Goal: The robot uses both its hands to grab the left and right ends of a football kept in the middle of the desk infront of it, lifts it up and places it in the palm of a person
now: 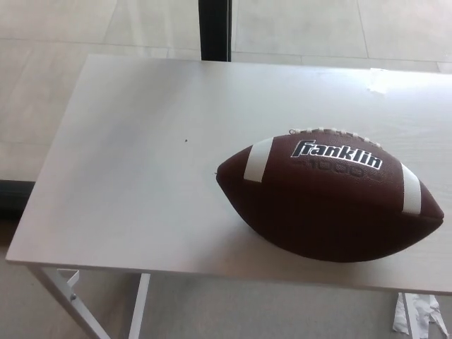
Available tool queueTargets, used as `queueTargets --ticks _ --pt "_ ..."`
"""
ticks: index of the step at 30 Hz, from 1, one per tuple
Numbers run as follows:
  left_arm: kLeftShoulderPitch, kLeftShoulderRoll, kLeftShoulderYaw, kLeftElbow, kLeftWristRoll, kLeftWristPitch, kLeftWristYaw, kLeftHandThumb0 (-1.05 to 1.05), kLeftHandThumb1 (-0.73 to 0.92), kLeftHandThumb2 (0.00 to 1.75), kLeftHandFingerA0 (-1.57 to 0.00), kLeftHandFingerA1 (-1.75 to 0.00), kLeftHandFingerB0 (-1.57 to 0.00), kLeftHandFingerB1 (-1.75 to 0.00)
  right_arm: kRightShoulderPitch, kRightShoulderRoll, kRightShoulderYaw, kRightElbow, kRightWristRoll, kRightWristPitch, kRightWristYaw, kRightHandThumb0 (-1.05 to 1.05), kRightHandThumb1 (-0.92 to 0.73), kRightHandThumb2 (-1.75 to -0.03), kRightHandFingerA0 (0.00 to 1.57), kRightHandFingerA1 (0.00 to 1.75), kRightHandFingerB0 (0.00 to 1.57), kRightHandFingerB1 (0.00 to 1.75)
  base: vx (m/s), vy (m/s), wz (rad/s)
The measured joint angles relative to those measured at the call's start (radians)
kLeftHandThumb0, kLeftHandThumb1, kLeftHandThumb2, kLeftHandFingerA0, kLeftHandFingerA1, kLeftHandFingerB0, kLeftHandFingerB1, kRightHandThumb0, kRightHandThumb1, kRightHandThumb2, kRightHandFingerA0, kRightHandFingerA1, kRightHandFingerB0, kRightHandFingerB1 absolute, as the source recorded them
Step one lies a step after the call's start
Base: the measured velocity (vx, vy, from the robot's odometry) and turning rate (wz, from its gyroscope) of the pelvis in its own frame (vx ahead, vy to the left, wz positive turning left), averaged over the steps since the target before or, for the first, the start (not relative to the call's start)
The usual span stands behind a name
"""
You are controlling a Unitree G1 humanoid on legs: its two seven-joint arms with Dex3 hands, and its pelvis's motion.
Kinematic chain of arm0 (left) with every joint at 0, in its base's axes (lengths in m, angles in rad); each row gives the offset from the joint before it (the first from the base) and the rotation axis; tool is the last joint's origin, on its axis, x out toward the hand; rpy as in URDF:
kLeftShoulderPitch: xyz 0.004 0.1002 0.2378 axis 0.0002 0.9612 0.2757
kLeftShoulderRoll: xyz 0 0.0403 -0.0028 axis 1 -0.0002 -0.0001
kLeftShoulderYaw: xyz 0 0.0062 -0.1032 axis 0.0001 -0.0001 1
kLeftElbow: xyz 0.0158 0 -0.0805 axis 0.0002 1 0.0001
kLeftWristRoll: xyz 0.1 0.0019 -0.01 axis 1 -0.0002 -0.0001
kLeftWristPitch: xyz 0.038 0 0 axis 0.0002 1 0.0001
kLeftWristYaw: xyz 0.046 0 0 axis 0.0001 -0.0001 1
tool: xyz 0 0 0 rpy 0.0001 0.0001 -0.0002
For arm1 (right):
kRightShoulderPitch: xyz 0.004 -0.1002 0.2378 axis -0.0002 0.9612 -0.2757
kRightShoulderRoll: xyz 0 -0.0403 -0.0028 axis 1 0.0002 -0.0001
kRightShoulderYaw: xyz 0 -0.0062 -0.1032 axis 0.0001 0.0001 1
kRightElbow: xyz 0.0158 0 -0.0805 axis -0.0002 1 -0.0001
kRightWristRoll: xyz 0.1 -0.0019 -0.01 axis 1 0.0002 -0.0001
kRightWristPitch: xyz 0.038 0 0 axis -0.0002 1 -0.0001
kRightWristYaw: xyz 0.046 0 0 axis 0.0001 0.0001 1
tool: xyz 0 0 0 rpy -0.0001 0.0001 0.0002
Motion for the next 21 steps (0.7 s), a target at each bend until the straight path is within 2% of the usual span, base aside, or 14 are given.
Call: queueTargets --ticks 1,2,3,4,5,6,10,11,12,13,16,17,18,21 --pt "0.003 0.004 0.017 0.0 -0.01 0.0 -0.01 -0.85 0.66 1.04 -0.25 -0.6 -0.08 -0.43 -0.008 -0.005 -0.023 0.0 0.012 0.002 0.006 -1.05 -0.72 -1.16 0.0 0.03 0.0 0.03 0.0 0.0 0.0" --pt "0.005 0.008 0.039 0.0 -0.021 0.0 -0.023 -0.85 0.64 1.03 -0.25 -0.61 -0.08 -0.42 -0.018 -0.009 -0.051 0.0 0.027 0.004 0.013 -1.05 -0.73 -1.16 0.0 0.03 0.0 0.03 0.0 0.0 0.0" --pt "0.007 0.009 0.059 -0.002 -0.032 0.001 -0.033 -0.86 0.82 0.65 -0.28 -0.56 -0.14 -0.31 -0.025 -0.011 -0.076 -0.001 0.041 0.005 0.018 -1.05 -0.73 -1.16 0.0 0.03 0.0 0.04 0.0 0.0 0.0" --pt "0.009 0.011 0.084 -0.003 -0.044 0.001 -0.045 -0.86 0.82 0.65 -0.28 -0.56 -0.14 -0.31 -0.034 -0.012 -0.104 -0.001 0.055 0.008 0.024 -1.05 -0.73 -1.16 0.0 0.03 0.0 0.04 0.0 0.0 0.0" --pt "0.01 0.012 0.108 -0.003 -0.057 0.002 -0.056 -0.88 0.83 0.67 -0.22 -0.58 -0.09 -0.29 -0.043 -0.012 -0.13 -0.002 0.071 0.011 0.029 -1.04 -0.73 -1.16 0.0 0.05 0.0 0.07 0.0 0.0 0.0" --pt "0.009 0.012 0.124 -0.003 -0.065 0.002 -0.063 -0.86 0.66 1.04 -0.16 -0.6 -0.05 -0.34 -0.048 -0.013 -0.146 -0.002 0.08 0.014 0.032 -1.05 -0.77 -1.17 0.0 0.05 0.0 0.08 0.0 0.0 0.0" --pt "-0.01 0.02 0.226 -0.02 -0.122 0.009 -0.102 -0.88 0.66 1.04 -0.1 -0.6 -0.03 -0.4 -0.08 -0.017 -0.243 -0.021 0.135 0.032 0.047 -1.05 -0.76 -1.17 0.0 0.06 0.0 0.05 0.0 0.0 0.0" --pt "-0.019 0.025 0.249 -0.029 -0.136 0.013 -0.11 -0.86 0.65 1.07 -0.04 -0.56 0.0 -0.34 -0.088 -0.017 -0.264 -0.035 0.148 0.038 0.049 -1.05 -0.75 -1.16 0.0 0.05 0.0 0.05 0.0 0.0 0.0" --pt "-0.035 0.034 0.278 -0.04 -0.153 0.018 -0.121 -0.89 0.63 1.05 -0.15 -0.61 0.0 -0.38 -0.099 -0.018 -0.288 -0.054 0.164 0.044 0.053 -1.05 -0.73 -1.16 0.0 0.04 0.0 0.06 0.0 0.0 0.0" --pt "-0.047 0.04 0.294 -0.048 -0.166 0.021 -0.127 -0.9 0.63 1.02 -0.09 -0.6 -0.05 -0.39 -0.104 -0.018 -0.301 -0.069 0.173 0.049 0.055 -1.05 -0.7 -1.14 0.0 0.02 0.0 0.07 0.0 0.0 0.0" --pt "-0.097 0.057 0.351 -0.099 -0.208 0.039 -0.147 -0.89 0.64 1.07 0.0 -0.55 -0.11 -0.25 -0.131 -0.019 -0.346 -0.137 0.213 0.069 0.061 -1.05 -0.71 -1.15 0.0 0.02 0.0 0.07 0.0 0.0 0.0" --pt "-0.118 0.06 0.368 -0.123 -0.223 0.047 -0.153 -0.85 0.64 1.09 -0.02 -0.58 -0.01 -0.32 -0.142 -0.019 -0.36 -0.163 0.227 0.077 0.063 -1.05 -0.71 -1.14 0.0 0.01 0.0 0.09 0.0 0.0 0.0" --pt "-0.139 0.061 0.38 -0.151 -0.236 0.055 -0.157 -0.9 0.86 0.66 -0.07 -0.63 -0.07 -0.37 -0.151 -0.019 -0.37 -0.19 0.24 0.084 0.064 -1.05 -0.72 -1.15 0.0 0.02 0.0 0.08 0.0 0.0 0.0" --pt "-0.204 0.069 0.412 -0.238 -0.278 0.082 -0.166 -0.91 0.81 0.66 -0.24 -0.61 -0.21 -0.46 -0.176 -0.019 -0.391 -0.267 0.269 0.113 0.062 -1.05 -0.72 -1.17 0.0 0.01 0.0 0.1 0.0 0.0 0.0"
